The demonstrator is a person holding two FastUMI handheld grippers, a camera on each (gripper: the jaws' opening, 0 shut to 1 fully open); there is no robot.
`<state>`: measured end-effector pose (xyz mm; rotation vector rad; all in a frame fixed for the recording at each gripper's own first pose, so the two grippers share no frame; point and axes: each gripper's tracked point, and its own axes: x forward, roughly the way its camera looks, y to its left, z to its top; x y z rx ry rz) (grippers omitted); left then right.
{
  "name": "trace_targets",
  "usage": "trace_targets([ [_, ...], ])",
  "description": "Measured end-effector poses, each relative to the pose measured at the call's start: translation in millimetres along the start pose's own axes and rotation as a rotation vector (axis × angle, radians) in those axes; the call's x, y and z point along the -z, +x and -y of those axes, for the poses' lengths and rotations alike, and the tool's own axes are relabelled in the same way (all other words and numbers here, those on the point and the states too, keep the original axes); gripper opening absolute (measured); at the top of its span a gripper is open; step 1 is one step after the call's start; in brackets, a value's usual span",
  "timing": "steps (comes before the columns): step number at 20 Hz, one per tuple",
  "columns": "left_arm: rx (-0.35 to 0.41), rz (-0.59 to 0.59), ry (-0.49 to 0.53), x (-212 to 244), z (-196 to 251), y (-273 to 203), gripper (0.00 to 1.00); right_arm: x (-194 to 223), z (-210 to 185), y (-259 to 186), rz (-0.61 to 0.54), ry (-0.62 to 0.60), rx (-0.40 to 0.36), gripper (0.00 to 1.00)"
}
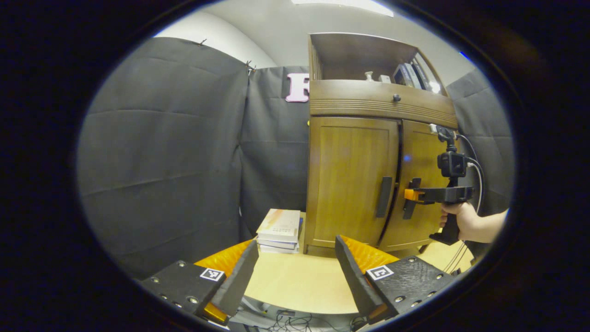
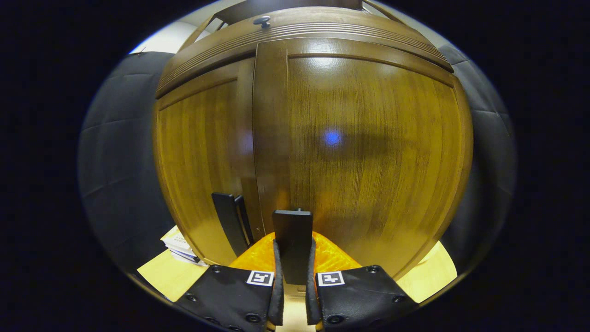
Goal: Open the right door of the double-door shoe cabinet with the right hand, and open the left door with the left hand.
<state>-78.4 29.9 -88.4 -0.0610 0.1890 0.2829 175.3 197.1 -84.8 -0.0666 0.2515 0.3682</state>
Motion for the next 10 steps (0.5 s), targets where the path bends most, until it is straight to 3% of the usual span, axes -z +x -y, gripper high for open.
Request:
trace_targets([
  [7, 0.148, 0.005, -0.007, 10, 4, -16, 0.96, -4, 0, 0, 0.031, -0.007, -0.006, 0.21],
  [10, 0.177, 0.0, -0.027, 11, 6, -18, 0.96, -3, -2, 2, 0.029, -0.007, -0.026, 0.21],
])
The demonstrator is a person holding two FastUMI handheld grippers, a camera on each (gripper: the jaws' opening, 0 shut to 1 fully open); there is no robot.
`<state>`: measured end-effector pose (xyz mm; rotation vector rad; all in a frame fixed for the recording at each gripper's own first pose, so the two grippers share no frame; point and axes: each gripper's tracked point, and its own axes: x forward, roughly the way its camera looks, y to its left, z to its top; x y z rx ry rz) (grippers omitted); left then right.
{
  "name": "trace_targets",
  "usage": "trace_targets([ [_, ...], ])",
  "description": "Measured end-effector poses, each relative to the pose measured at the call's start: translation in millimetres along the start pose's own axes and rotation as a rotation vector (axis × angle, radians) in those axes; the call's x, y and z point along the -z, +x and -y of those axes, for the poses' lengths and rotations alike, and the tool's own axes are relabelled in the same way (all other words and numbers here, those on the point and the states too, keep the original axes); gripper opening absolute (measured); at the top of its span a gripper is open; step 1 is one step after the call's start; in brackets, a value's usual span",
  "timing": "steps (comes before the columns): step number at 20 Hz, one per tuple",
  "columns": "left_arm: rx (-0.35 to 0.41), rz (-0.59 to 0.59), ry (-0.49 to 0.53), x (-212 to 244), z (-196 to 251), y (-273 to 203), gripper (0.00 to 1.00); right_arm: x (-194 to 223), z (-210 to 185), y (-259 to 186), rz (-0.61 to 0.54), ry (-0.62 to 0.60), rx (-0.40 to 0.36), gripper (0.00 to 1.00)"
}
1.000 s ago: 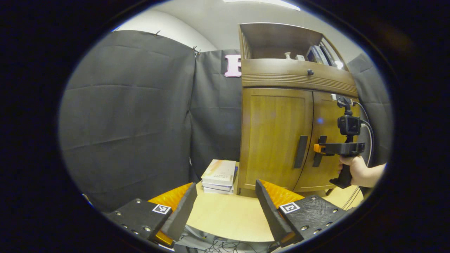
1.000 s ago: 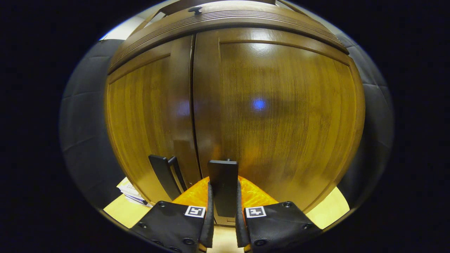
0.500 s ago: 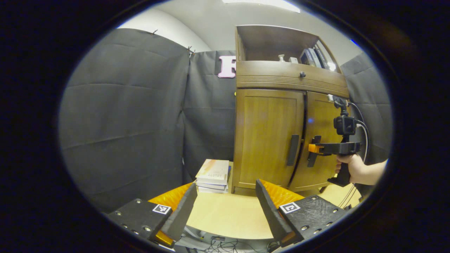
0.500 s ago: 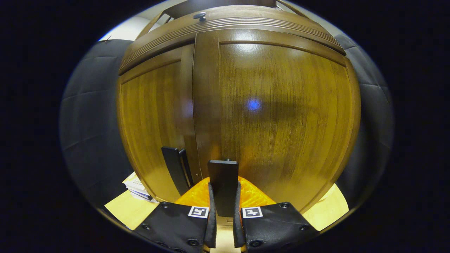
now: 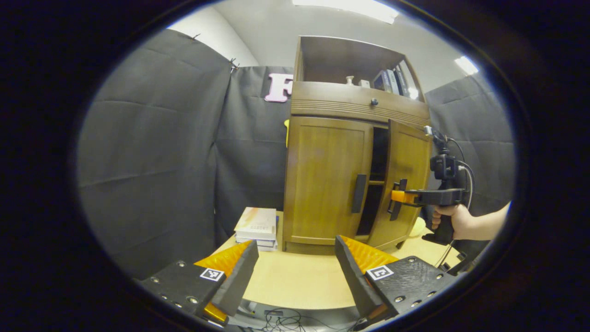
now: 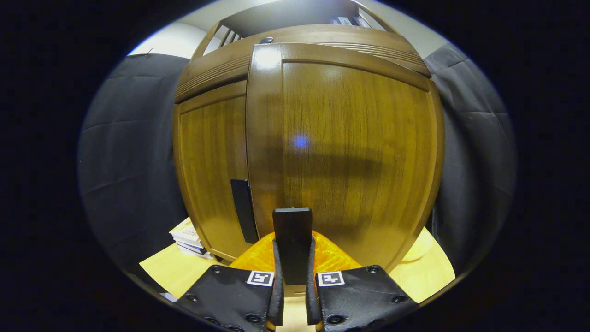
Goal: Open the right door of the double-door shoe cabinet with the right hand, and open the left door with the left hand.
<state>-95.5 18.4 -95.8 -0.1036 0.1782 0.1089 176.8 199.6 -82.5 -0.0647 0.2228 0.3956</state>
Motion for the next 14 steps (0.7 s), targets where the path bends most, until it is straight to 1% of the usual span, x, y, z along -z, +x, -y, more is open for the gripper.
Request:
trace_targets([
  [2, 0.0, 0.001, -0.023, 2, 8, 0, 0.96, -1, 0, 0, 0.0, -0.004, -0.018, 0.19],
  [3, -0.004, 0.003, -0.035, -1, 12, -2, 0.96, -1, -1, 0, 0.001, -0.003, -0.03, 0.21],
  [4, -0.011, 0.009, -0.045, -3, 17, -2, 0.96, -1, -2, 1, 0.002, -0.003, -0.044, 0.22],
  [6, -0.033, 0.011, -0.051, -7, 29, -2, 0.96, -2, -3, 1, -0.004, -0.008, -0.08, 0.21],
  [8, -0.073, 0.018, -0.025, -13, 41, -4, 0.96, -3, -3, -2, -0.011, -0.01, -0.118, 0.2],
  [9, -0.083, 0.023, -0.011, -16, 49, -4, 0.96, -4, -3, -3, -0.01, -0.009, -0.134, 0.22],
  [14, -0.082, 0.02, 0.029, -16, 99, -5, 0.96, -14, -2, -6, 0.001, -0.009, -0.182, 0.19],
])
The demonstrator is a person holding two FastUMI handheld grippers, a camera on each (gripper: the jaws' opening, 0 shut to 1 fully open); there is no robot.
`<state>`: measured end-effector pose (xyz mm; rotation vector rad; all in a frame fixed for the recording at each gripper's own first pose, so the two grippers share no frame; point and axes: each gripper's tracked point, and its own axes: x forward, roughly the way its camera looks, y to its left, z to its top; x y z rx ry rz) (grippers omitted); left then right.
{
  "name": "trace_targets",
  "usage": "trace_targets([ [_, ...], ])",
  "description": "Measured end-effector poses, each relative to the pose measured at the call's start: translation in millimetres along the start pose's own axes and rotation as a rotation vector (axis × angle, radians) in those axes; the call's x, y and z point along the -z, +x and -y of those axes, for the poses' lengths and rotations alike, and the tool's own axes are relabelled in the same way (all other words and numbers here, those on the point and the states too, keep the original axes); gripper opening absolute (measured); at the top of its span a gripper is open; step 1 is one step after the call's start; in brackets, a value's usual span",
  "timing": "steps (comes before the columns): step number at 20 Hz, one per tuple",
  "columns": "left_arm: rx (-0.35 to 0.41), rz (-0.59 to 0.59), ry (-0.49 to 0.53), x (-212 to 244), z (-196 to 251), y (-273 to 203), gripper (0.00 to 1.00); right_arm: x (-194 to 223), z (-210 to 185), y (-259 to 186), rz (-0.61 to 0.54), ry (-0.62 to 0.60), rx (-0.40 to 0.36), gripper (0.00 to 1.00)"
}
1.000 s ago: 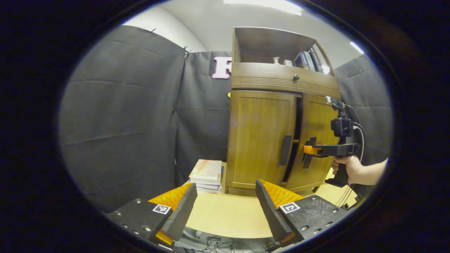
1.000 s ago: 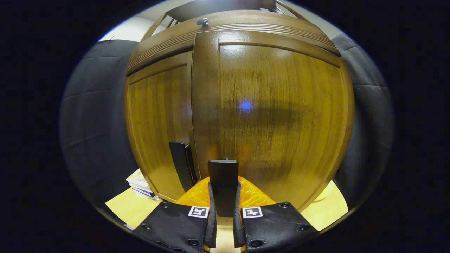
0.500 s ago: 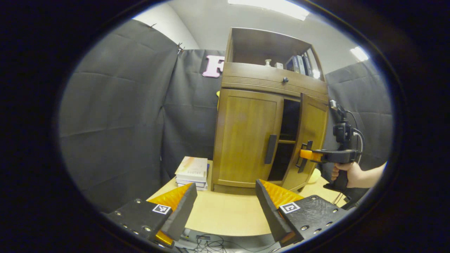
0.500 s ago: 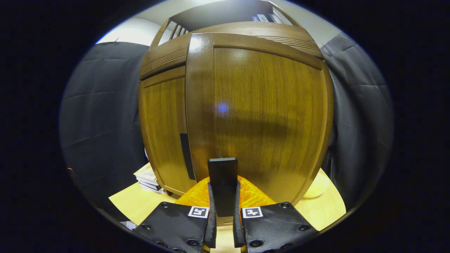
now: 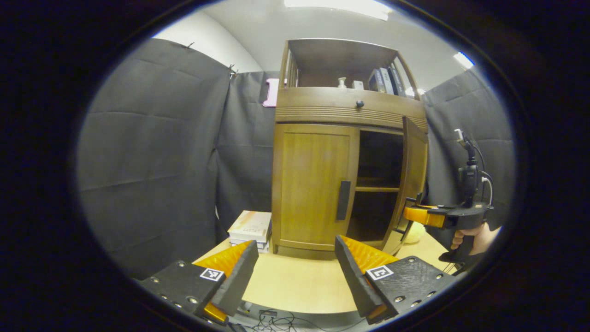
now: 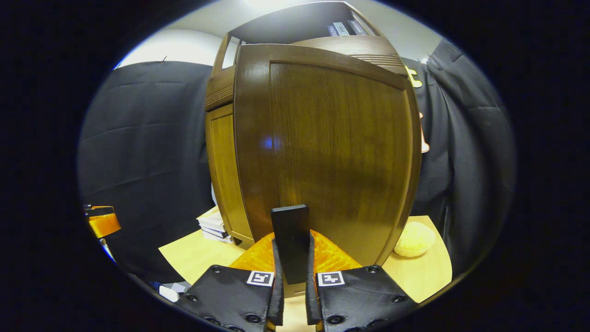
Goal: Open the right door of the double-door shoe cabinet with the right hand, and open the left door with the left hand.
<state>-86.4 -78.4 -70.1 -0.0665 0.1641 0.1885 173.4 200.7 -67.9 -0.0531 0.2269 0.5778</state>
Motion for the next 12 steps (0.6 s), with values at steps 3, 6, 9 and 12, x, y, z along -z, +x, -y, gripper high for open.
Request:
trace_targets([
  [3, 0.007, -0.007, -0.006, 5, 31, -6, 0.96, -5, 0, -1, 0.0, 0.006, -0.029, 0.19],
  [6, 0.014, -0.014, -0.003, 10, 61, -17, 0.96, -9, -1, -4, 0.004, -0.003, -0.055, 0.21],
  [9, 0.015, -0.015, 0.002, 13, 83, -21, 0.96, -15, -1, -8, 0.007, -0.002, -0.076, 0.19],
  [12, 0.01, -0.01, -0.009, 18, 102, -29, 0.96, -17, 2, -8, 0.009, -0.01, -0.09, 0.19],
])
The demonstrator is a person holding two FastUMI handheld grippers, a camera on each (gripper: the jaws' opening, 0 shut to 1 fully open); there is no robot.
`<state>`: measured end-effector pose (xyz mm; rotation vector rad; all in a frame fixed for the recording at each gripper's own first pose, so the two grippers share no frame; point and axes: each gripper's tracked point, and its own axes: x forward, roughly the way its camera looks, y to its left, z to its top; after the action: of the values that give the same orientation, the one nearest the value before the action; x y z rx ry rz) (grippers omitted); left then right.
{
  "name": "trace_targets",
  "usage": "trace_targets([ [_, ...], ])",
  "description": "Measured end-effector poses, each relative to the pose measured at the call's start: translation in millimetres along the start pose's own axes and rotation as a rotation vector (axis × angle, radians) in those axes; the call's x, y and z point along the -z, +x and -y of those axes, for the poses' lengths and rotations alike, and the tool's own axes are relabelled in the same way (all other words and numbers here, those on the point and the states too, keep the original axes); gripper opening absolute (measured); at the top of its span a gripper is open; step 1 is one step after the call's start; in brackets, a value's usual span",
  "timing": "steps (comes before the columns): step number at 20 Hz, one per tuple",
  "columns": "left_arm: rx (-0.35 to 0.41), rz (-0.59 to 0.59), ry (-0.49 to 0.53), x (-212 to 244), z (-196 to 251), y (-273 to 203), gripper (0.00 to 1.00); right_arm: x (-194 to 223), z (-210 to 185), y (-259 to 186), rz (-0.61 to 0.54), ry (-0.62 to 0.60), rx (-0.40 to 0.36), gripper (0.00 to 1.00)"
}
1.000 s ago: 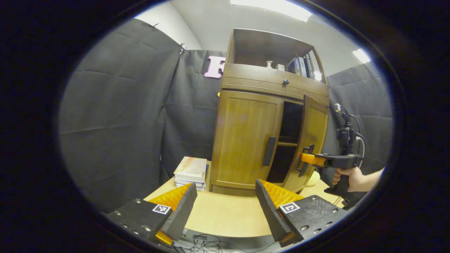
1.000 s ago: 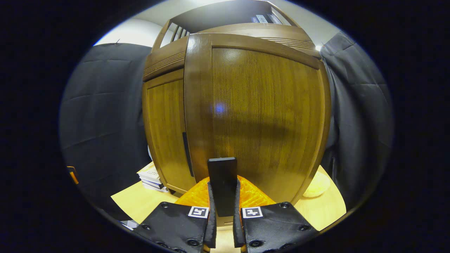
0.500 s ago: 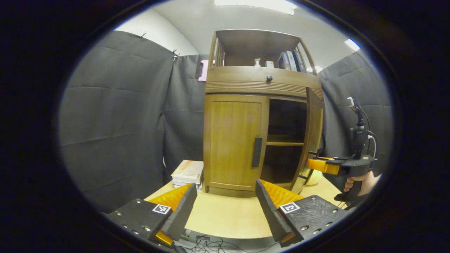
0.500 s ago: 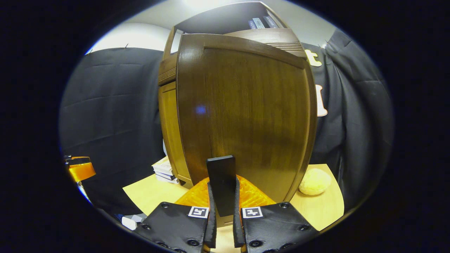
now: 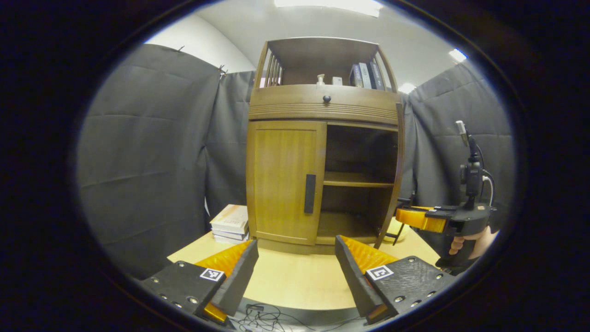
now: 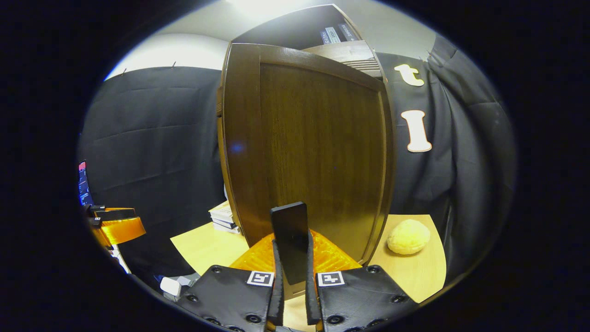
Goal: Open the right door of the double-door shoe cabinet with the right hand, and open the left door with the left hand.
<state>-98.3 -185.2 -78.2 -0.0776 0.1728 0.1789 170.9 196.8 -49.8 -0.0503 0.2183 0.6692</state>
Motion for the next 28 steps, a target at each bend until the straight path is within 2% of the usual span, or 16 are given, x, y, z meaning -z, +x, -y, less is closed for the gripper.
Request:
trace_targets([
  [9, 0.0, 0.0, -0.016, 11, 50, -9, 0.96, 5, 27, -26, 0.01, -0.01, 0.009, 0.2],
  [18, 0.023, 0.005, 0.005, 17, 80, -7, 0.96, 6, 76, -50, 0.023, -0.002, 0.071, 0.19],
  [23, 0.035, 0.0, 0.013, 18, 90, -3, 0.96, 16, 106, -54, 0.006, 0.069, 0.133, 0.18],
  [25, 0.047, -0.002, 0.018, 18, 94, -1, 0.96, 18, 108, -55, -0.002, 0.117, 0.12, 0.15],
  [26, 0.052, -0.004, 0.022, 18, 96, 1, 0.96, 18, 108, -55, -0.001, 0.127, 0.123, 0.19],
  [28, 0.06, -0.008, 0.03, 17, 97, 2, 0.96, 18, 108, -56, 0.001, 0.106, 0.139, 0.18],
])
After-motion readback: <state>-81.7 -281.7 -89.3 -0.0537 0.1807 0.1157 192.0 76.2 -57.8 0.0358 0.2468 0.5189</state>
